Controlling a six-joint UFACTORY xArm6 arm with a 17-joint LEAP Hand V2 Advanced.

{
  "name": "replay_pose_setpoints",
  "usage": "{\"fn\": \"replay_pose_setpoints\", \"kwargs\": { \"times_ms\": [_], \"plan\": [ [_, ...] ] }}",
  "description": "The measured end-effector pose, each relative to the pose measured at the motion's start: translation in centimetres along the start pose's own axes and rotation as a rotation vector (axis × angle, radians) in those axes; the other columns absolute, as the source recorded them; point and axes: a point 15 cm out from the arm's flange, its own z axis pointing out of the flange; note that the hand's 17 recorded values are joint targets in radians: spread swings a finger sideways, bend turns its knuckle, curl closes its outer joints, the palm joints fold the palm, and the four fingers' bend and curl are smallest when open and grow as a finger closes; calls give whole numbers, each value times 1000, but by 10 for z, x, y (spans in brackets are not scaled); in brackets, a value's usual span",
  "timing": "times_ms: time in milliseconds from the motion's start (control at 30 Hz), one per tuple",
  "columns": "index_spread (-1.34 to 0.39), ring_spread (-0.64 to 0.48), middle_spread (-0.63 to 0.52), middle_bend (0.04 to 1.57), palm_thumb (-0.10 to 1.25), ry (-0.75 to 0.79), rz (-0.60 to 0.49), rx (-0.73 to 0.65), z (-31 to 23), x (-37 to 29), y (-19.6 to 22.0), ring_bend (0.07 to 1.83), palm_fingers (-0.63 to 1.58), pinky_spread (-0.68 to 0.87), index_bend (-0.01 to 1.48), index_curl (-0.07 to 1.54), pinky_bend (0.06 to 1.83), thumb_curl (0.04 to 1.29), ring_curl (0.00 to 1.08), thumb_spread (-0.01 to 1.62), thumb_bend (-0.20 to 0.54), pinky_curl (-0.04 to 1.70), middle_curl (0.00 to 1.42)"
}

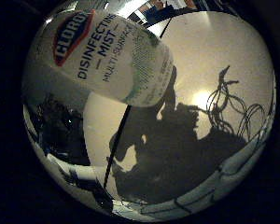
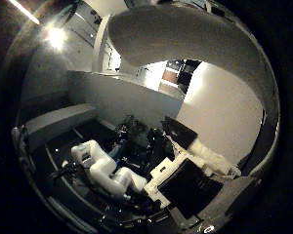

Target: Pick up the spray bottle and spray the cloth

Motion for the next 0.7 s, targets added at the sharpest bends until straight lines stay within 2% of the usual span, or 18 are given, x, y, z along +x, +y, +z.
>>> {"fn": "replay_pose_setpoints", "kwargs": {
  "times_ms": [700],
  "plan": [
    [-424, -53, -35, 204, 705, 33, 7, 4, -6, 27, -9, 626, 336, 376, 174, 323, 588, 380, 252, 1010, -25, 180, 376]
  ]
}}
